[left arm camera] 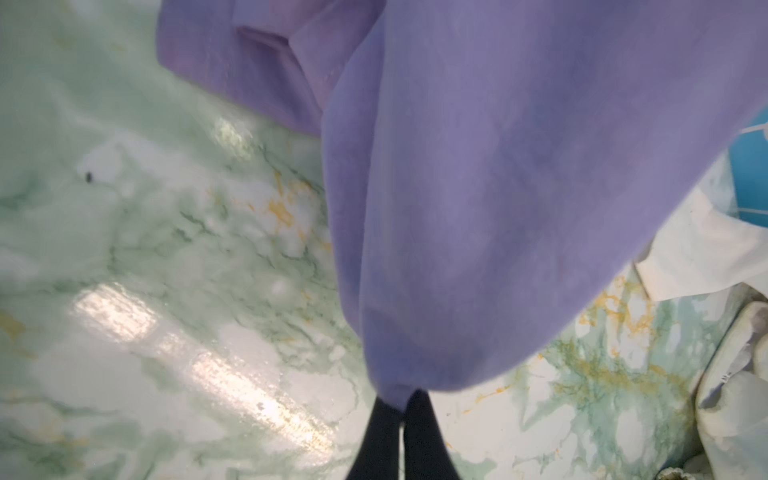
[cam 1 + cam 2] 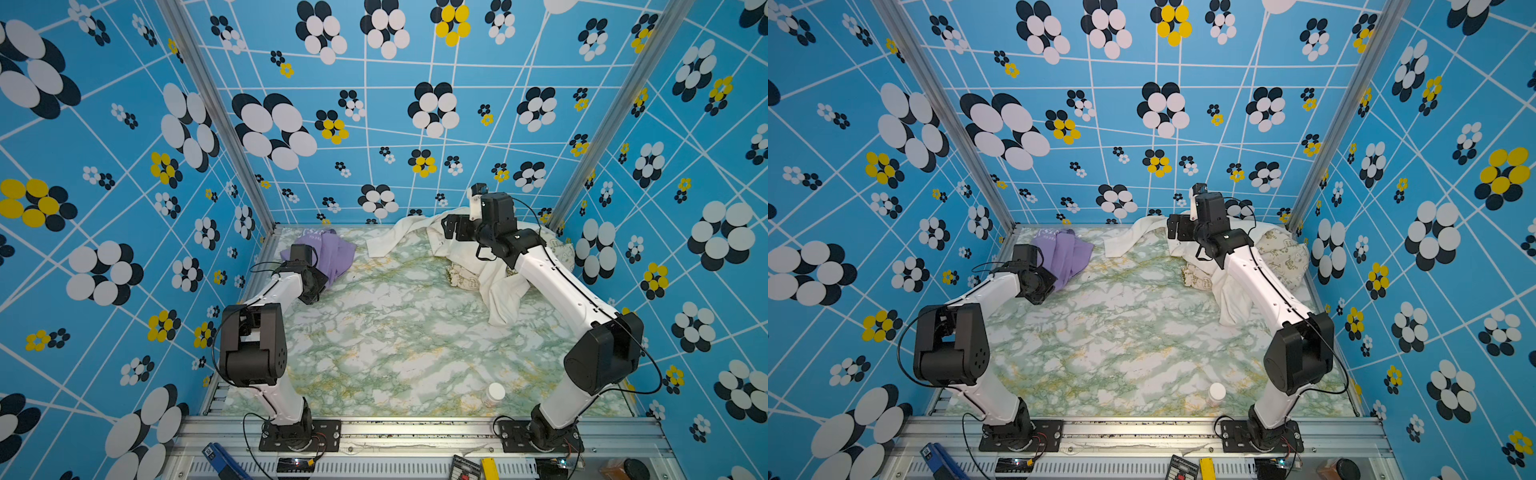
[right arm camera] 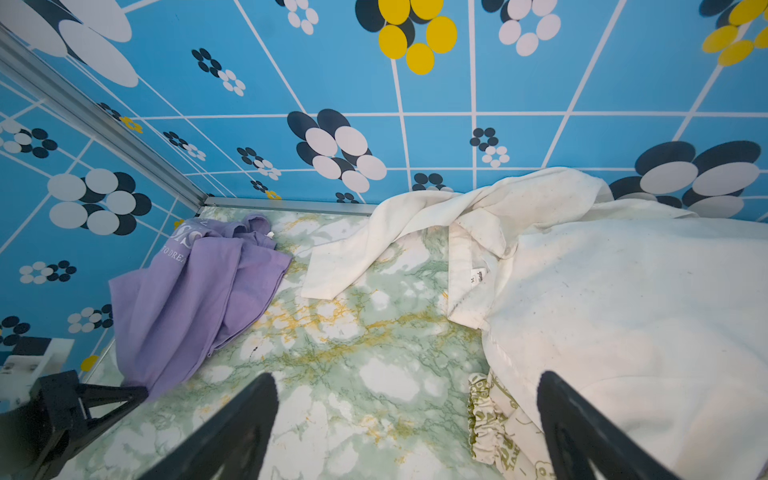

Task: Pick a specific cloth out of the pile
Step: 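Lower the purple shirt onto the table in the far corner with the left gripper, then open the left gripper and draw it back from the purple shirt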

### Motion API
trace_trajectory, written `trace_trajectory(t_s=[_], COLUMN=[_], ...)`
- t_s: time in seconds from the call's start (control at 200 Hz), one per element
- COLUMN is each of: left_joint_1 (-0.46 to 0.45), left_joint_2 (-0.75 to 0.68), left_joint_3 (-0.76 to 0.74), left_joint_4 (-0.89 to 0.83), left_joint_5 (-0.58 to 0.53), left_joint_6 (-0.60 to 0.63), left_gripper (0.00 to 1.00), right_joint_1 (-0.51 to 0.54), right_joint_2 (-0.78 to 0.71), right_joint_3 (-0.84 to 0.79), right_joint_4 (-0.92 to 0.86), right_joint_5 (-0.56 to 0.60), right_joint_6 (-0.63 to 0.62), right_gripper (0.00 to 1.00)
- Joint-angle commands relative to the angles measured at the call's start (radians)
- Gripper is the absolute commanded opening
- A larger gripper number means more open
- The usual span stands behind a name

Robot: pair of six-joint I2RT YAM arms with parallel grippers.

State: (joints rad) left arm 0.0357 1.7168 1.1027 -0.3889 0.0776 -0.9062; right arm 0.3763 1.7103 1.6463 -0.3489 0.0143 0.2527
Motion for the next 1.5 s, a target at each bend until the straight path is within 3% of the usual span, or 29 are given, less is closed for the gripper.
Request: trace_trajectory(t_s=[0.0,0.12,0.315,0.59,0.625,0.73,1.004,1.494], left_joint_1=[-0.019,-0.023,-0.023,-0.021,-0.020,0.002,0.042,-0.001], left_joint_2=[0.016,0.002,-0.116,-0.139,-0.123,-0.058,0.155,0.362], left_joint_3=[-0.030,-0.021,0.067,0.345,0.384,0.459,0.503,0.325], left_joint_4=[-0.012,-0.019,-0.018,-0.046,-0.054,-0.045,0.016,0.080], left_joint_5=[0.025,0.048,0.013,-0.067,-0.072,-0.036,0.097,0.137], left_joint_6=[-0.051,-0.060,-0.073,0.010,0.027,0.042,-0.093,-0.182], left_gripper=[0.03,0.16,0.63,0.91,1.00,0.99,0.99,0.99], right_joint_1=[-0.007,-0.007,-0.009,-0.010,-0.010,-0.012,-0.013,-0.017], right_joint_2=[0.015,0.010,-0.007,-0.025,-0.026,-0.030,-0.042,-0.060], right_joint_3=[0.032,0.029,0.011,-0.010,-0.010,-0.011,-0.008,-0.029], right_joint_4=[-0.016,-0.029,-0.036,-0.011,-0.010,-0.013,-0.037,-0.080], right_joint_5=[-0.019,-0.014,-0.005,-0.009,-0.011,-0.013,0.000,0.033], right_joint_6=[0.021,0.008,-0.019,-0.036,-0.038,-0.049,-0.085,-0.115], right_gripper=[0.99,0.99,0.99,0.99,0.99,0.99,0.99,0.99])
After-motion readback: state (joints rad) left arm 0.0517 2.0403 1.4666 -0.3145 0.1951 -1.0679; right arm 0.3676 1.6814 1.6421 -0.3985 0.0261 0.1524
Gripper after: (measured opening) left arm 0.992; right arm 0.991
